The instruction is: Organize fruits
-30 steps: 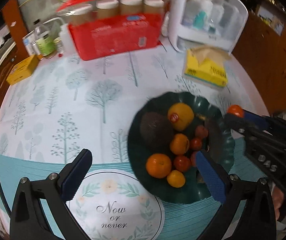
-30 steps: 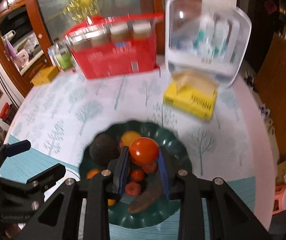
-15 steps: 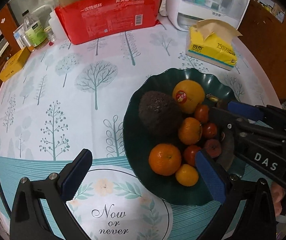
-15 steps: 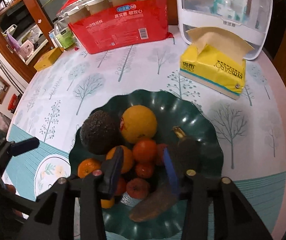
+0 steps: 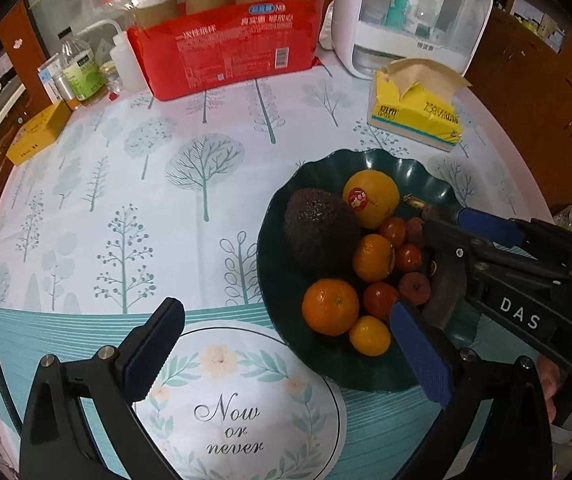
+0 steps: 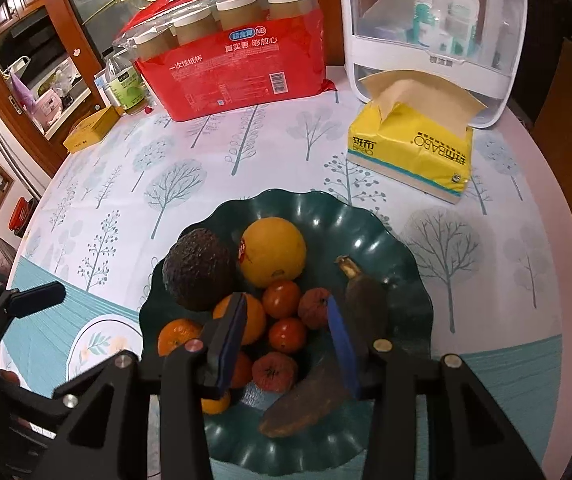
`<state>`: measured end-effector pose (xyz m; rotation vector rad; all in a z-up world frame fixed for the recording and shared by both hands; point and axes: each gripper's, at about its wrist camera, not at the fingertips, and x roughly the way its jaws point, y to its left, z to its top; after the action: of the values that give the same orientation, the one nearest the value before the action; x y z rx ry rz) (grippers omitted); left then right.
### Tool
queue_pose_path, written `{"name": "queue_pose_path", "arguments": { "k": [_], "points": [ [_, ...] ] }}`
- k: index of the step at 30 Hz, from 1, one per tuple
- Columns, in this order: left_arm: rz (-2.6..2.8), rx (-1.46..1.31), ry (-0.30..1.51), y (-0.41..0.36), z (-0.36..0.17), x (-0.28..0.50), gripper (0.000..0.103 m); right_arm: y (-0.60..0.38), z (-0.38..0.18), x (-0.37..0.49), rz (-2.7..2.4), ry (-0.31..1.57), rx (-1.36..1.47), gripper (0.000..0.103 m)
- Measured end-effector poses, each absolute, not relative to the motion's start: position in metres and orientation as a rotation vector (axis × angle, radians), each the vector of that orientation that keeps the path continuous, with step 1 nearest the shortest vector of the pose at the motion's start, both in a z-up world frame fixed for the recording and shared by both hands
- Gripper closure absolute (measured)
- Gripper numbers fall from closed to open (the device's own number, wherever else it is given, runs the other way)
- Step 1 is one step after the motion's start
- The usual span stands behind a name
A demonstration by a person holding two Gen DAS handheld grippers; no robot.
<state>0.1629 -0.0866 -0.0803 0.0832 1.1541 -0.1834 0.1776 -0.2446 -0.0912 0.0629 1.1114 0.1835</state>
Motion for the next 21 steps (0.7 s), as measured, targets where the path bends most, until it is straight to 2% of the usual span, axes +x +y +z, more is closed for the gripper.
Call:
{"name": "queue_pose_path", "arguments": {
  "k": [21],
  "points": [
    [-0.148, 0.023, 1.026, -0.044, -0.015, 0.069, 0.001, -0.223, -0.035, 0.079, 0.169, 1.047, 0.110, 0.061]
  ]
}}
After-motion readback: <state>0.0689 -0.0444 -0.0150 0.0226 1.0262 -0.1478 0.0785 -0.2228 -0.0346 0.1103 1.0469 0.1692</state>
